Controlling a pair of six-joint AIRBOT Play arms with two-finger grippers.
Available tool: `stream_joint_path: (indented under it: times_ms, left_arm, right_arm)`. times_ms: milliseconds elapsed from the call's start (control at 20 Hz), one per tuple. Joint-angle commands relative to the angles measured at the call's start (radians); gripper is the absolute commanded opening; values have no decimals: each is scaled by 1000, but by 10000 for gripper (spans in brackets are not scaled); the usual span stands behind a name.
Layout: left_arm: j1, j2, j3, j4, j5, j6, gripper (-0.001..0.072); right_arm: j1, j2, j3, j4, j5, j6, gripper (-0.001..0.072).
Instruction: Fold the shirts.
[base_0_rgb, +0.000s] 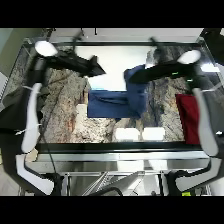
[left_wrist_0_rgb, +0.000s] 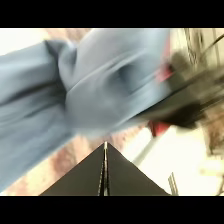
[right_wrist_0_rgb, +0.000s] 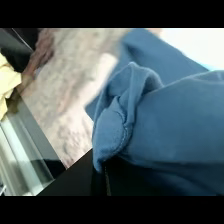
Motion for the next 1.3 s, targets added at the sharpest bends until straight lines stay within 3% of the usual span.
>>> stream_joint_path:
  times_ms: [0,50,100,150,350,600,800,1100,1250]
  left_arm:
    - [109,117,-119,-2,-1,52,11]
    - [119,135,-158,-2,-4,72,12]
    - [121,145,-190,-3,-11,83,12]
    - [121,153,-218,-2,-16,102,12]
    - [121,160,-237,-16,-38,134,12]
    - [121,189,-237,-17,-60,154,12]
    - [121,197,-238,-16,-103,164,12]
    - [121,197,-240,0,-154,164,12]
    - [121,197,-240,0,-146,164,12]
  right_arm:
    - [277,-162,1,0,-298,-1,21]
    - [345,-217,1,0,-383,-2,169]
    - [400,-262,2,0,-446,-5,495]
    - [432,-285,9,1,-460,-4,576]
    - [378,-195,47,-12,-293,18,572]
    - [127,-6,46,-227,-63,224,572]
    - [-81,30,5,-399,108,344,572]
    - [-235,6,-227,-382,60,330,572]
    - [-234,-28,-311,-254,-2,272,572]
